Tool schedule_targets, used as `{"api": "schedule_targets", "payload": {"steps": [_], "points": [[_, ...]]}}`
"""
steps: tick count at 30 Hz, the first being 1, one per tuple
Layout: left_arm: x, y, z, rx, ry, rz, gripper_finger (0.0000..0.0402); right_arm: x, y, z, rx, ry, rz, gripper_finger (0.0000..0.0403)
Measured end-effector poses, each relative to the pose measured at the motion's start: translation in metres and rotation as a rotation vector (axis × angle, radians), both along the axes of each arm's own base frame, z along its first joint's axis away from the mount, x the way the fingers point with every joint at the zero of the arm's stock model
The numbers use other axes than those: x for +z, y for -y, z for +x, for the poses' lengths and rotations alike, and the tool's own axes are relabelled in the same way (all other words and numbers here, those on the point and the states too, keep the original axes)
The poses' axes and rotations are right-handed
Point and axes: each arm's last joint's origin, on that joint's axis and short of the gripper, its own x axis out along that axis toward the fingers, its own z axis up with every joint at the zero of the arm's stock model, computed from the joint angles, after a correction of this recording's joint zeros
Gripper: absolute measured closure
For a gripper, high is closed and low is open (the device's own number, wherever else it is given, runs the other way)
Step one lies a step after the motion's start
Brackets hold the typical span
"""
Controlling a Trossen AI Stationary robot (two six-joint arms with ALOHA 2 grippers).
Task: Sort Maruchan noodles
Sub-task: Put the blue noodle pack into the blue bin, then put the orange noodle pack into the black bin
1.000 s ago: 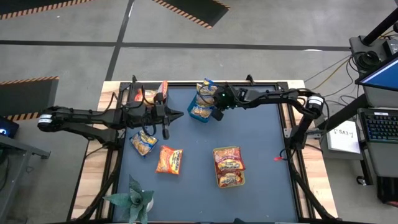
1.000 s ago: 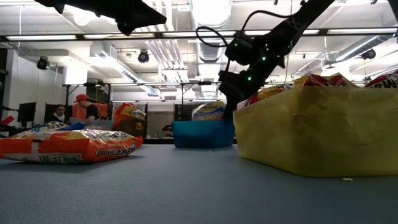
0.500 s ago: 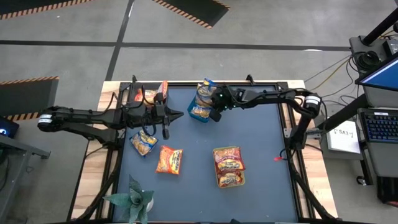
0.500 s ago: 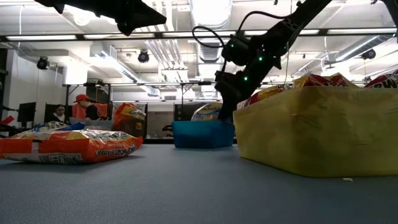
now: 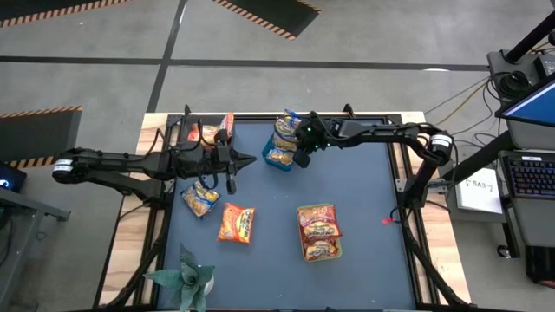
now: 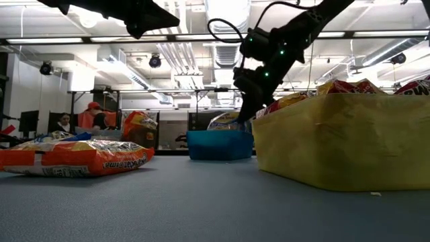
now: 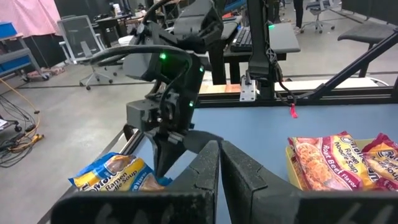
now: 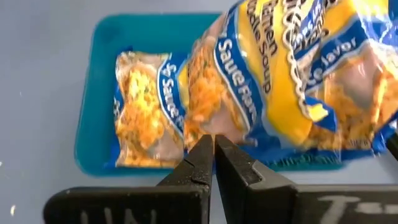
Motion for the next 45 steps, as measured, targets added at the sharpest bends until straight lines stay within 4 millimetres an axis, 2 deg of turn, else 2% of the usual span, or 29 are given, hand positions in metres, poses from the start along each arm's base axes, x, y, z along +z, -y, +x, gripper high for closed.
{"api": "schedule_targets", "payload": {"steps": [5,11,15,21,24,31,35,40,45], "points": [[-0.003,0.0,-0.001,0.007,-0.025,-0.037,0.0402,0.011,-0.009,-0.004,0.032,-0.024,-0.012,0.0394],[-0.011,-0.001,-0.003,0.059,-0.094,-0.137,0.0402,0.021,-0.029,-0.015,0.07,-0.007,-0.025,0.0394],[-0.006,-0.002,-0.006,0.155,-0.202,-0.217,0.0402,0.029,-0.042,-0.024,0.089,0.055,-0.059,0.0394],[0.0,-0.001,-0.005,0.193,-0.457,-0.314,0.0402,0.035,-0.054,-0.042,0.097,0.201,-0.11,0.0394],[-0.005,0.001,0.0,0.129,-0.597,-0.35,0.0402,0.033,-0.058,-0.053,0.093,0.275,-0.131,0.0394],[-0.029,0.014,0.02,-0.267,-0.787,-0.392,0.0402,0.031,-0.065,-0.076,0.091,0.343,-0.156,0.0394],[-0.042,0.015,0.03,-0.302,-0.846,-0.423,0.04,0.034,-0.068,-0.084,0.103,0.356,-0.177,0.0394],[-0.061,0.016,0.042,-0.297,-0.914,-0.448,0.0367,0.037,-0.07,-0.092,0.13,0.366,-0.221,0.0394],[-0.079,0.016,0.051,-0.27,-0.983,-0.479,0.0297,0.042,-0.073,-0.101,0.146,0.402,-0.262,0.0394]]}}
